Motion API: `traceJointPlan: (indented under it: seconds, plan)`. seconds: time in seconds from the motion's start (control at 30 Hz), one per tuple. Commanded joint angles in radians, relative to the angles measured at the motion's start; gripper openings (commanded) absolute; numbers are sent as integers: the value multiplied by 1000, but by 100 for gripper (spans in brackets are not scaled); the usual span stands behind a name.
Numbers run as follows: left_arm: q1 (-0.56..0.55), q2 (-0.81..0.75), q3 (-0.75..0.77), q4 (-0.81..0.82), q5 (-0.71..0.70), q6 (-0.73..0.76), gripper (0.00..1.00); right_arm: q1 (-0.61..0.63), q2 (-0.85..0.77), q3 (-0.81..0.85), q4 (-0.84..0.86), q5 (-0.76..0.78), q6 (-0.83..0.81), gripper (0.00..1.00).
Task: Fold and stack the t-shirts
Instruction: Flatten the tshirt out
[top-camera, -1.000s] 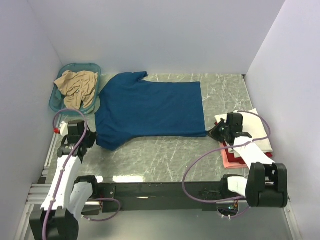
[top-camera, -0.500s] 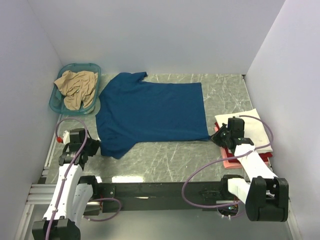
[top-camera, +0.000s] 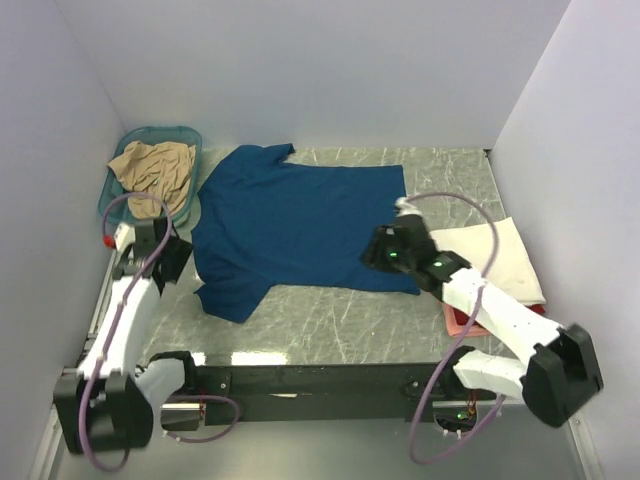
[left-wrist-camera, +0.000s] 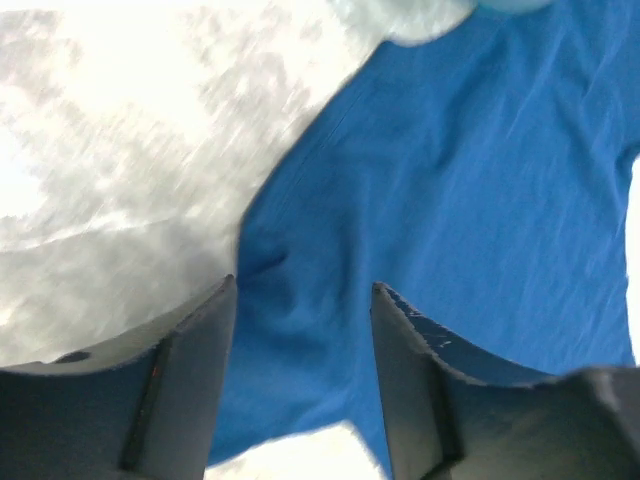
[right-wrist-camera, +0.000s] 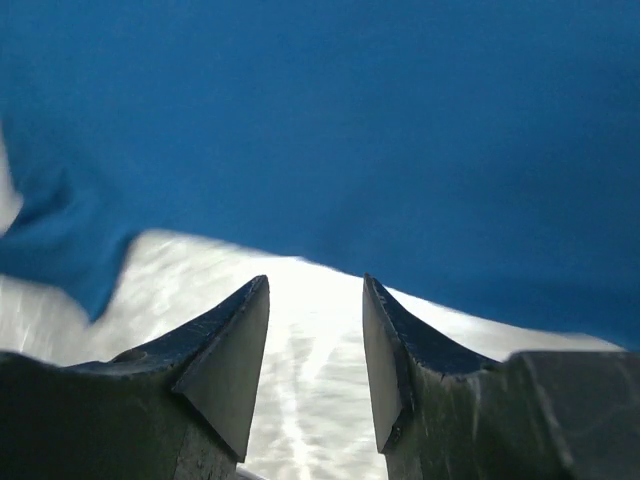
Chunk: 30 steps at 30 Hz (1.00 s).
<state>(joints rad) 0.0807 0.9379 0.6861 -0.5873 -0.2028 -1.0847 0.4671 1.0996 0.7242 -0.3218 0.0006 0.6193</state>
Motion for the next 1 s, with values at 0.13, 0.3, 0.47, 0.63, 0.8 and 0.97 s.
traceJointPlan:
  seconds: [0.13,0.3,0.47,0.63,0.8,0.97]
  plan:
    - [10,324,187,107,8,69,44,373,268,220,161,121,-55,49]
    - [10,494,254,153,20,101,38,562,500,403,214,145,-134,49]
    - [10,633,303,187,60,132,30,682,672,578,225,162,-219,49]
    - [10,726,334,202,59,157,23,762,810,679,217,188,-268,49]
    - [10,795,378,155,2,175,17,808,914,744,190,199,-302,51]
    - [10,845,412,130,-33,192,11,843,948,735,202,196,-313,54]
